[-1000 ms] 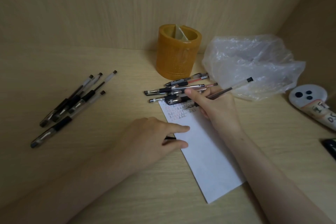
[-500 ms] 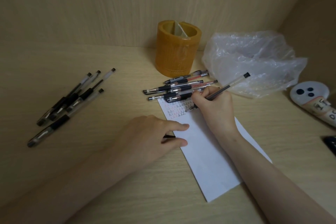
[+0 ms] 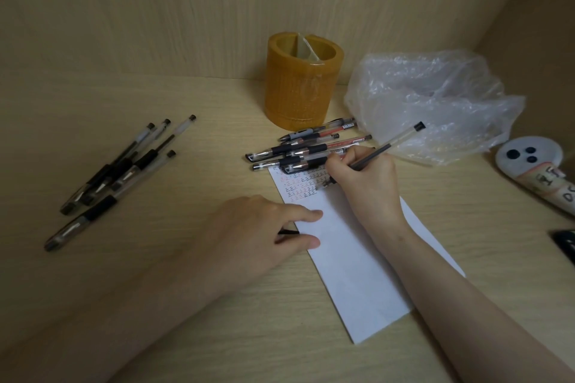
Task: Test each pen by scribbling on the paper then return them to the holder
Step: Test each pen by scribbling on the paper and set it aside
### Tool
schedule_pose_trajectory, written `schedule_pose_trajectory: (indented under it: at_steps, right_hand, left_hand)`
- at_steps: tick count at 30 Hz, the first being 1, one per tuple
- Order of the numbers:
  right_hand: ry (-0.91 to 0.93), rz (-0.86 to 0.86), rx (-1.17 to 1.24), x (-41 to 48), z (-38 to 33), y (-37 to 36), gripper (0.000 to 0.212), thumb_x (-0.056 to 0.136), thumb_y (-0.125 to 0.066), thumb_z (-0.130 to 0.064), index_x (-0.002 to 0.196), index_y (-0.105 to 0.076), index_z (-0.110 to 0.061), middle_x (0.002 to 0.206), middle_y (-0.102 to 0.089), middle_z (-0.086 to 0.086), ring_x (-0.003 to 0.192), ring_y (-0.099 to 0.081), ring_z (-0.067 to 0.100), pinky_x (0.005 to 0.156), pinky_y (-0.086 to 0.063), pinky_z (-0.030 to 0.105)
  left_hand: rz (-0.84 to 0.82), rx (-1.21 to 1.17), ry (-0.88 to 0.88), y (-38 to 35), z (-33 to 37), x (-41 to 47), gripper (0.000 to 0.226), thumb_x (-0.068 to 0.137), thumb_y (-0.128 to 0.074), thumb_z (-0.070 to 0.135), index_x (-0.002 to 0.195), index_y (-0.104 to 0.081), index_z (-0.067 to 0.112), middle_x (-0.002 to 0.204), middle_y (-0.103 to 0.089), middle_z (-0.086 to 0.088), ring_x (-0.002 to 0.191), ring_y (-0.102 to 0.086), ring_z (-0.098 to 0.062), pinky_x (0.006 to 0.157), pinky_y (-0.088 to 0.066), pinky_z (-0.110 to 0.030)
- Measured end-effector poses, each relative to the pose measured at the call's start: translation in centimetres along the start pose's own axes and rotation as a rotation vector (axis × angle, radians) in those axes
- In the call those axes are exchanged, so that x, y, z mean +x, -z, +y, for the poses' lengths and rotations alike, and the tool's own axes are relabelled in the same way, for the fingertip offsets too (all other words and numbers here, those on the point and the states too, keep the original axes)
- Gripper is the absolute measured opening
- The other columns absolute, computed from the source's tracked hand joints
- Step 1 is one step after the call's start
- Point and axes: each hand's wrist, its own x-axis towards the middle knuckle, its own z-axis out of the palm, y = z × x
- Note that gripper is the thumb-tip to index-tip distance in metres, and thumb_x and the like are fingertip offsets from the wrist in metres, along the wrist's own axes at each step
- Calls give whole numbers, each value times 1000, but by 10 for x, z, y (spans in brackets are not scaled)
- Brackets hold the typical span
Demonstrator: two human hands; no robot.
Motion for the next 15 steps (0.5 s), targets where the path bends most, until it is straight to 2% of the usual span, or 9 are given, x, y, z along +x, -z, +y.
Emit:
schedule_pose_trajectory:
  at_steps: [3, 7, 11, 15]
  right_hand:
    - [4, 1, -6, 0, 0, 0, 40, 81, -61, -1, 47, -44, -14, 38, -40, -13, 43, -37, 0, 48, -31, 11]
    - [5, 11, -15, 0, -1, -1, 38, 80, -61, -1, 48, -44, -12, 39, -41, -13, 43, -37, 1, 48, -31, 10]
    - [-10, 35, -32, -1, -2, -2, 29, 79, -60, -1, 54, -46, -5, 45, -37, -9, 45, -34, 3, 48, -29, 10]
    - [-20, 29, -22, -1, -1, -1, 30, 79, -60, -1, 54, -46, -8, 43, -37, -11, 45, -35, 3, 48, -29, 10]
  left_hand:
    - [0, -4, -2, 0, 0, 0, 41, 78, -50, 62, 118, -51, 54, 45, -39, 23, 57, -45, 19, 52, -28, -8]
    - [-8, -11, 11, 0, 0, 0, 41, 78, -52, 61, 118, -52, 53, 47, -41, 23, 53, -45, 12, 55, -29, -8]
    - [4, -30, 14, 0, 0, -1, 40, 78, -52, 61, 117, -53, 53, 42, -40, 18, 53, -44, 15, 55, -29, -12]
    - [-8, -8, 13, 0, 0, 0, 40, 79, -51, 61, 118, -51, 54, 43, -39, 20, 51, -43, 13, 53, -27, -9]
